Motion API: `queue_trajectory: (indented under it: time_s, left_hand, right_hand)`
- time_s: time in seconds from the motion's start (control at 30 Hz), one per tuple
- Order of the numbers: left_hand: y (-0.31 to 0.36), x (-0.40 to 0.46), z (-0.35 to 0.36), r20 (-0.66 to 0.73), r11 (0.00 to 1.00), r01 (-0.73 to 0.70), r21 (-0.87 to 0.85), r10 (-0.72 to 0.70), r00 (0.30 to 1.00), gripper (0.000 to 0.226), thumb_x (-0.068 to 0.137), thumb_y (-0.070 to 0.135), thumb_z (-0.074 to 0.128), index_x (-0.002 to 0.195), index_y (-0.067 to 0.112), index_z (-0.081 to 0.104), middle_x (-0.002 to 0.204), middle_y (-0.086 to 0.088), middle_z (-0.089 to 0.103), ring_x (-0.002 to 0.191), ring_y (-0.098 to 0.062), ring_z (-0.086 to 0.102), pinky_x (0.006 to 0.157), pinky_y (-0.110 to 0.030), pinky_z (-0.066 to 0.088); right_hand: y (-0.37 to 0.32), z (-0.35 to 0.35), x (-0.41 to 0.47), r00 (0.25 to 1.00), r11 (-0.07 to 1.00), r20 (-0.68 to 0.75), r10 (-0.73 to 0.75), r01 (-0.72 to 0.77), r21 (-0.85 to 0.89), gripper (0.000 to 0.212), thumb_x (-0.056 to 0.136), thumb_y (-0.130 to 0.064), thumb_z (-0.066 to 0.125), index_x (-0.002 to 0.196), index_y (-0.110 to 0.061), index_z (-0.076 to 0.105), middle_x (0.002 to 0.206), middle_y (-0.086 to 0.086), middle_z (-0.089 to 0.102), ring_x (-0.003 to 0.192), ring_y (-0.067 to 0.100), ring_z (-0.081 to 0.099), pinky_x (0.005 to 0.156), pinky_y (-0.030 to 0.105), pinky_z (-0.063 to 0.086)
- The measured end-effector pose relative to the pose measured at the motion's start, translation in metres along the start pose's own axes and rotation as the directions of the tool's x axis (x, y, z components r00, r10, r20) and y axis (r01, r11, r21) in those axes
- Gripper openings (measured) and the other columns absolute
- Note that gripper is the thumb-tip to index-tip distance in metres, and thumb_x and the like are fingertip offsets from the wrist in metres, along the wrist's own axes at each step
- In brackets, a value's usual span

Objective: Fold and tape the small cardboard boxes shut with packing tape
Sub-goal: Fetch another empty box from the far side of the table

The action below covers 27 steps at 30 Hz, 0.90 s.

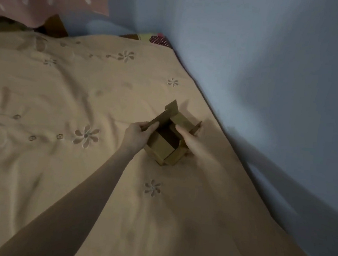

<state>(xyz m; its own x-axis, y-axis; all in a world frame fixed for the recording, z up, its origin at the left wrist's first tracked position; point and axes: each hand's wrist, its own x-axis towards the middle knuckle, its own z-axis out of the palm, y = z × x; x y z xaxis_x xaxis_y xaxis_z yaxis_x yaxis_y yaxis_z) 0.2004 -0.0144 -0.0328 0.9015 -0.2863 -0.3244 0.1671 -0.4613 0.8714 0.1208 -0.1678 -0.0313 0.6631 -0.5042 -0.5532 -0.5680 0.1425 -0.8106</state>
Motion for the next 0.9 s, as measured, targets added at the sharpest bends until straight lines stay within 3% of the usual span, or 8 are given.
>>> queue_trajectory:
  time_s: [0.1, 0.23, 0.3, 0.43, 0.53, 0.67, 0.77, 0.9]
  left_hand:
    - [0.003, -0.011, -0.016, -0.051, 0.991, 0.017, -0.133, -0.024, 0.998, 0.032, 0.080, 0.050, 0.068, 0.093, 0.020, 0.071, 0.076, 0.016, 0.066, 0.068, 0.003, 0.062, 0.050, -0.004, 0.043]
    - [0.013, -0.037, -0.059, -0.139, 0.956, 0.044, -0.292, -0.088, 0.986, 0.025, 0.069, 0.051, 0.076, 0.076, 0.032, 0.063, 0.079, 0.017, 0.065, 0.068, 0.009, 0.061, 0.048, -0.002, 0.040]
    - [0.019, -0.054, -0.083, -0.155, 0.938, 0.005, -0.348, -0.063, 0.986, 0.022, 0.064, 0.051, 0.079, 0.070, 0.032, 0.069, 0.077, 0.015, 0.069, 0.072, 0.005, 0.063, 0.054, -0.006, 0.044]
    - [0.025, -0.100, -0.125, -0.227, 0.924, -0.171, -0.342, 0.095, 0.969, 0.012, 0.071, 0.043, 0.079, 0.061, 0.042, 0.072, 0.069, 0.023, 0.068, 0.067, 0.011, 0.062, 0.053, -0.005, 0.045]
    - [0.023, -0.136, -0.163, -0.303, 0.895, -0.324, -0.306, 0.231, 0.924, 0.013, 0.074, 0.043, 0.076, 0.083, 0.038, 0.068, 0.085, 0.018, 0.067, 0.077, 0.010, 0.059, 0.063, -0.007, 0.045]
    - [0.013, -0.191, -0.233, -0.376, 0.858, -0.427, -0.288, 0.308, 0.874, 0.031, 0.074, 0.046, 0.076, 0.090, 0.034, 0.051, 0.092, 0.016, 0.056, 0.079, 0.011, 0.054, 0.068, -0.007, 0.042]
    - [-0.002, -0.228, -0.290, -0.371, 0.852, -0.417, -0.316, 0.293, 0.881, 0.039, 0.073, 0.047, 0.077, 0.093, 0.028, 0.049, 0.092, 0.011, 0.058, 0.079, 0.005, 0.056, 0.063, -0.005, 0.040]
    - [-0.022, -0.271, -0.359, -0.387, 0.865, -0.365, -0.345, 0.223, 0.895, 0.054, 0.072, 0.052, 0.075, 0.106, 0.017, 0.052, 0.098, 0.004, 0.062, 0.091, -0.008, 0.060, 0.079, -0.019, 0.046]
  right_hand:
    - [-0.002, 0.003, -0.001, 0.999, 0.998, -0.041, -0.029, 0.032, 0.053, 0.065, 0.077, -0.036, 0.075, 0.123, -0.033, 0.030, 0.109, -0.010, 0.055, 0.088, 0.009, 0.060, 0.063, 0.024, 0.051]
    - [-0.018, 0.002, -0.028, 1.000, 0.985, 0.013, 0.001, -0.003, 0.170, 0.037, 0.077, -0.012, 0.076, 0.100, -0.022, 0.049, 0.101, 0.004, 0.064, 0.082, 0.019, 0.069, 0.071, 0.034, 0.059]
    - [-0.029, 0.008, -0.053, 0.995, 0.994, 0.037, -0.098, 0.099, -0.037, 0.039, 0.073, -0.020, 0.079, 0.101, -0.021, 0.052, 0.106, 0.000, 0.062, 0.092, 0.016, 0.064, 0.069, 0.029, 0.055]
    - [-0.046, 0.043, -0.121, 0.862, 0.606, 0.057, -0.503, 0.399, -0.688, 0.066, 0.073, -0.042, 0.077, 0.122, -0.015, 0.042, 0.122, 0.002, 0.049, 0.106, 0.017, 0.049, 0.074, 0.024, 0.039]
    - [-0.057, 0.082, -0.187, 0.747, 0.406, 0.072, -0.661, 0.436, -0.803, 0.058, 0.077, -0.059, 0.066, 0.111, -0.018, 0.042, 0.103, -0.002, 0.057, 0.090, 0.017, 0.056, 0.067, 0.028, 0.044]
    - [-0.060, 0.134, -0.276, 0.714, 0.410, 0.052, -0.698, 0.459, -0.788, 0.050, 0.081, -0.061, 0.061, 0.104, -0.020, 0.042, 0.079, -0.006, 0.058, 0.066, 0.010, 0.056, 0.049, 0.023, 0.039]
    - [-0.055, 0.173, -0.338, 0.722, 0.473, 0.086, -0.687, 0.533, -0.702, 0.034, 0.085, -0.050, 0.059, 0.101, -0.022, 0.048, 0.076, -0.013, 0.054, 0.068, 0.003, 0.052, 0.052, 0.017, 0.037]
    - [-0.046, 0.213, -0.413, 0.688, 0.560, 0.077, -0.722, 0.645, -0.520, 0.021, 0.092, -0.032, 0.049, 0.074, -0.022, 0.055, 0.053, -0.016, 0.051, 0.053, 0.001, 0.048, 0.048, 0.014, 0.034]
